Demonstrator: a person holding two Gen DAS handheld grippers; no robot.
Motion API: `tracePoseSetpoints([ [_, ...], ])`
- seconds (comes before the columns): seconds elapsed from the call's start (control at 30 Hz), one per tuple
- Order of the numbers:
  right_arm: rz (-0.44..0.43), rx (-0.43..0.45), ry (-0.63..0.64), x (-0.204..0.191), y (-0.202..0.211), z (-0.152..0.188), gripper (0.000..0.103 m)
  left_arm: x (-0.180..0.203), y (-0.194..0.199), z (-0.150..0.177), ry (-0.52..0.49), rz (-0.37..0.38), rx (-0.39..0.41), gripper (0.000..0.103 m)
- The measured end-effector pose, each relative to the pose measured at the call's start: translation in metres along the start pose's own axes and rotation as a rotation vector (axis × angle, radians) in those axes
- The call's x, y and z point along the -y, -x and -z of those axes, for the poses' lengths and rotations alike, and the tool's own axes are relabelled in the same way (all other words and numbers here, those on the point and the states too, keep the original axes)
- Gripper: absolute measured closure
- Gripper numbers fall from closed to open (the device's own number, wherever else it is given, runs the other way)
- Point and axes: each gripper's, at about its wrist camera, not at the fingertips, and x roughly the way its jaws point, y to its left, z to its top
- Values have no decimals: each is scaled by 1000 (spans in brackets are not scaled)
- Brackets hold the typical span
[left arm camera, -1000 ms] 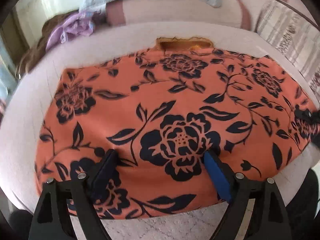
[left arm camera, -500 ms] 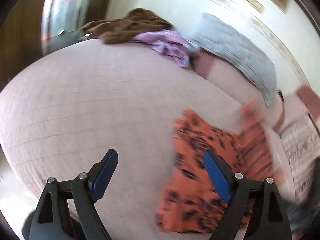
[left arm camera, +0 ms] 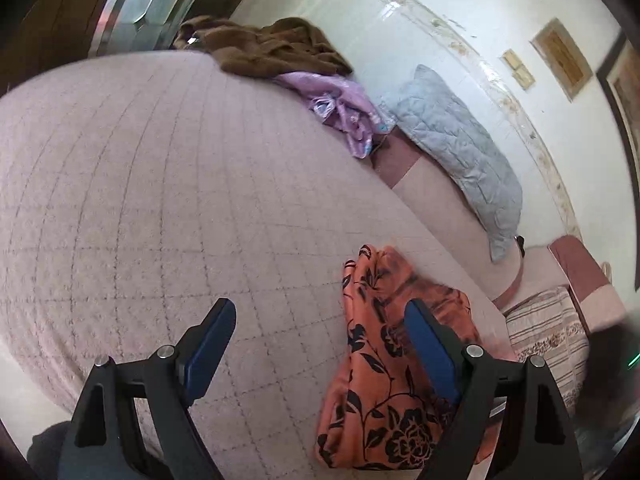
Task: Fold small clothes
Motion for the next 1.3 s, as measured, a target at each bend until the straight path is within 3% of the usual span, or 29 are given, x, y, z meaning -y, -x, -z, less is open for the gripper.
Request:
tracePoseSetpoints([
  [0.1, 23, -171, -30, 10, -60, 37, 85, -1, 4, 1, 19, 39, -38, 17],
  [0.17, 12, -134, -13, 6, -57, 44, 81, 7, 3, 2, 9, 79, -75, 17],
  [0.23, -14, -129, 13, -1, -49, 41, 69, 18, 4, 4, 2, 132, -124, 17],
  [0.27, -25, -129, 11, -1, -44, 41, 56, 28, 2, 5, -8, 167, -159, 17],
  [0.3, -30, -118, 1, 4, -43, 37, 34, 34, 2, 7, -19, 189, -181, 17],
  [0.33, -33, -92, -20, 10, -34, 36, 29, 43, 1, 10, -36, 217, -211, 16],
  [0.43, -69, -38, -129, 30, -10, 50, 29, 68, -14, 18, -88, 241, -292, 16],
  [0.53, -111, 8, -229, 49, 14, 69, 29, 90, -46, 23, -153, 161, -382, 16],
  [0.73, -124, 53, -315, 86, 52, 99, 29, 120, -69, 10, -253, 109, -381, 17],
  [0.8, -128, 62, -344, 96, 55, 105, 29, 122, -84, 5, -282, 50, -380, 17],
  [0.87, -139, 69, -360, 101, 57, 109, 29, 114, -100, 5, -267, 29, -432, 17],
  [0.9, -145, 74, -364, 103, 58, 110, 29, 111, -106, 6, -254, 39, -468, 21],
  [0.93, -150, 79, -367, 105, 60, 111, 29, 109, -109, 9, -248, 47, -491, 34],
  [1.07, -155, 83, -386, 113, 61, 118, 29, 109, -111, 13, -284, -1, -500, 65],
  [1.2, -154, 74, -426, 124, 55, 124, 29, 101, -112, 11, -273, -9, -510, 75],
  [1.3, -153, 78, -430, 127, 56, 126, 29, 112, -100, 9, -320, -13, -459, 85],
])
